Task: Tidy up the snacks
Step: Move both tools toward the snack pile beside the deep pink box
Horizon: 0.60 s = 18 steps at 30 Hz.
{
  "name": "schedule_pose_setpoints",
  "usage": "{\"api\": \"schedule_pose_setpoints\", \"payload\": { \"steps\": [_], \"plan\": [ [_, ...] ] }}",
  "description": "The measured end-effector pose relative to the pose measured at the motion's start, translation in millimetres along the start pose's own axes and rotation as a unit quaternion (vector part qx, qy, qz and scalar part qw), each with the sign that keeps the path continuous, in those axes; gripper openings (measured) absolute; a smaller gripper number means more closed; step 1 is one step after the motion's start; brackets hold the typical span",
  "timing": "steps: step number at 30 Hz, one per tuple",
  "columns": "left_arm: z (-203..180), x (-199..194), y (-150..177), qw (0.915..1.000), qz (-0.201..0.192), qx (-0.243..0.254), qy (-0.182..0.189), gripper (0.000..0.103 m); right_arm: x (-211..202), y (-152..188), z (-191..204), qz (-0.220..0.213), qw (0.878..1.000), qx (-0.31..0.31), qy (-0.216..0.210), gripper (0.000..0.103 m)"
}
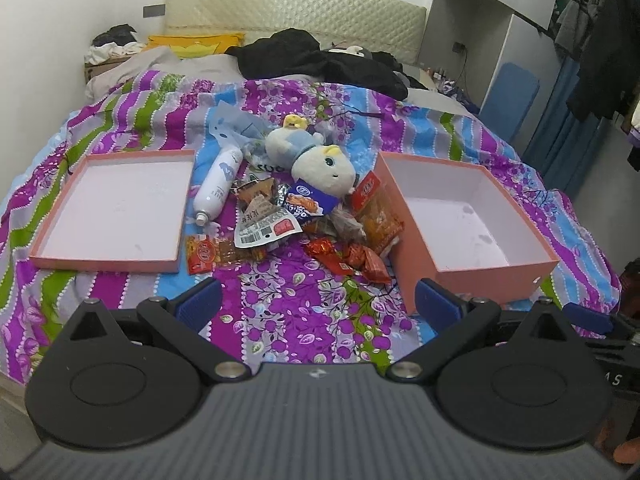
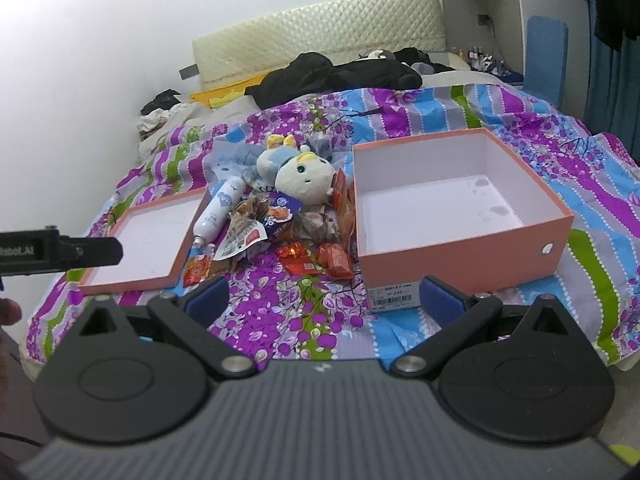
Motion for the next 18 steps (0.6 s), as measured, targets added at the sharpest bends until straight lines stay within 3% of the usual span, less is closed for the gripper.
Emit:
{"api": "schedule_pose_setpoints", "payload": {
  "steps": [18],
  "plan": [
    [-17,41,33,0.9989,0.014,0.000,0.044,0.103,9,20,-17,-0.006,1.000,0.023,0.013,0.101]
  ]
}}
Point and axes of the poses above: each gripper's, at about its wrist camera, not at the fingertips, and x roughly the way its jaws point, z to its left, y to its underside, the point moved 7 cm from there along x, roughly the way its jaws point, and after that the axes turned 14 degrees about x, right-handed, at the moved point
